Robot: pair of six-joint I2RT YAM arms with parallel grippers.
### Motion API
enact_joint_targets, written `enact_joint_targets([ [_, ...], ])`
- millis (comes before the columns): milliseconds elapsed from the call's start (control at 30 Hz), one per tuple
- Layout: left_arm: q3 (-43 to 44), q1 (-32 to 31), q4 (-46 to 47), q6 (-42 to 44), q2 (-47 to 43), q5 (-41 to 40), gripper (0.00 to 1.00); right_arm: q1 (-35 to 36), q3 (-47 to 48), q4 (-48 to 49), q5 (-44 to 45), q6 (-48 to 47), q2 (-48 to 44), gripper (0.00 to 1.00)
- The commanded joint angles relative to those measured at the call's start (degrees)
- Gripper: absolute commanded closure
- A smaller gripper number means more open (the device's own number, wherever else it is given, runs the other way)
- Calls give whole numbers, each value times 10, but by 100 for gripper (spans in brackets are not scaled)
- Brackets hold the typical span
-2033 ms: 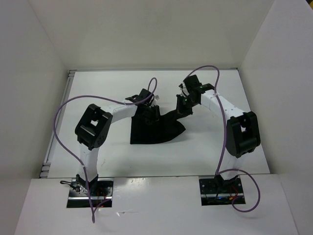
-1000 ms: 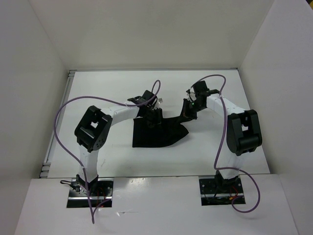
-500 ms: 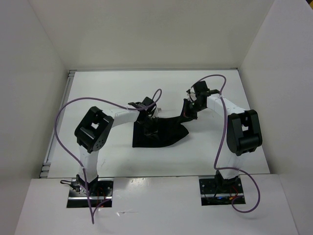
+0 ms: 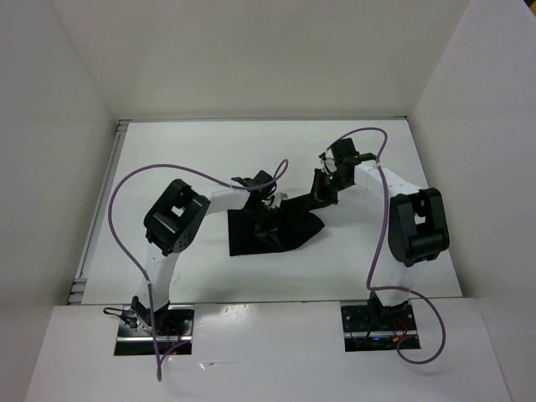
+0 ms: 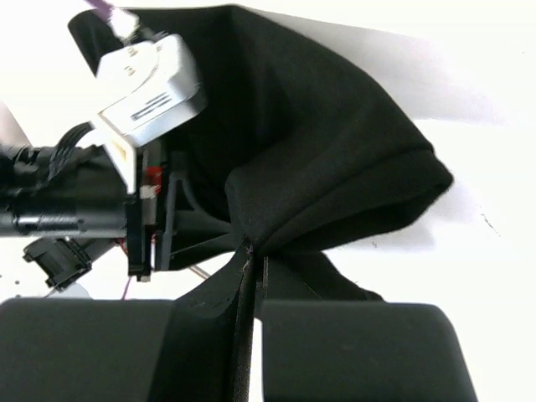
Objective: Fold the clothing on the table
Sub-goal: Fold the skirt
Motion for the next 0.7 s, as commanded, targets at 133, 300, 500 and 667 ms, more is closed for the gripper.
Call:
enact_joint_targets([
  [133, 24, 5, 6, 32, 65, -7, 70, -3, 24, -24, -57, -26, -72, 100],
  [300, 19, 5, 33, 32, 95, 30, 70, 9, 30, -35, -94, -45, -92, 100],
  [500, 12, 15, 51, 22, 109, 45, 70, 33, 35, -35, -107, -50, -92, 100],
  [667, 6, 34, 57, 10, 46, 56, 68, 33, 35, -42, -59, -50, -92, 100],
])
